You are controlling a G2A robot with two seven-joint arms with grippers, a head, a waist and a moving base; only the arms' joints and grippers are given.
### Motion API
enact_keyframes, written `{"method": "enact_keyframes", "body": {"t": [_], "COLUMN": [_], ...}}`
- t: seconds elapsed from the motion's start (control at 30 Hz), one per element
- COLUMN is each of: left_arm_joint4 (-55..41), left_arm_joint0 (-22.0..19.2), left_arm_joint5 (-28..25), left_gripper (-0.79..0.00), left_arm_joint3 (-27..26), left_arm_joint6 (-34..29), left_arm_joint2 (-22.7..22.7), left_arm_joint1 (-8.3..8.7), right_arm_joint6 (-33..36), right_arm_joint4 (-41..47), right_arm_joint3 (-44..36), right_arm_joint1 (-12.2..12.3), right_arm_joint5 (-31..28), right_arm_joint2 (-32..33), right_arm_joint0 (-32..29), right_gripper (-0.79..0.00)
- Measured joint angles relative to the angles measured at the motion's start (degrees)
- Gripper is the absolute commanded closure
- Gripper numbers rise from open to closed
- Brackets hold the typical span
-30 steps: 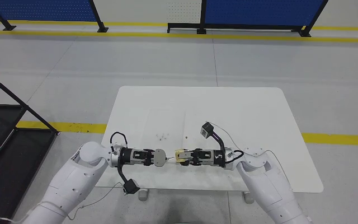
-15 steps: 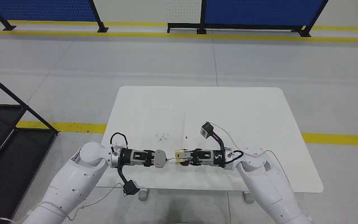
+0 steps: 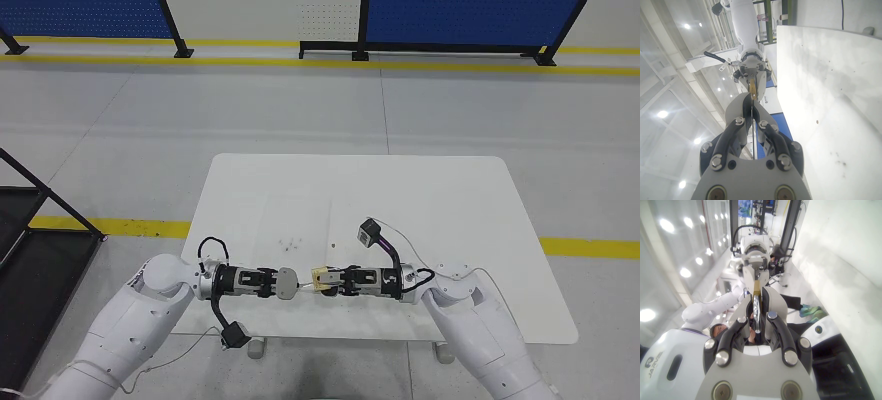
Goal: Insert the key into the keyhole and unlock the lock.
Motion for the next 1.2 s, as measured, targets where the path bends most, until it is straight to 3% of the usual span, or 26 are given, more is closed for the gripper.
{"method": "enact_keyframes", "body": {"t": [0.83, 1.2], "left_arm_joint4": [-0.06, 1.72], "left_arm_joint0": [-0.01, 0.85], "left_arm_joint5": [1.25, 3.18], "left_gripper": [0.000, 0.000], "left_arm_joint3": [0.09, -0.67], "left_arm_joint6": [-1.28, -4.84], "left_arm_joint2": [0.22, -0.31], "left_arm_joint1": [0.13, 0.21], "right_arm_joint6": [-0.51, -4.06], "right_arm_joint4": [2.05, 2.04], "right_arm_joint3": [0.33, -0.08], "right_arm_joint1": [0.39, 0.60], "right_arm_joint5": [0.58, 1.20], "right_arm_joint2": [-1.52, -1.36], "right_arm_joint0": [0.48, 0.00], "right_gripper": [0.000, 0.000]}}
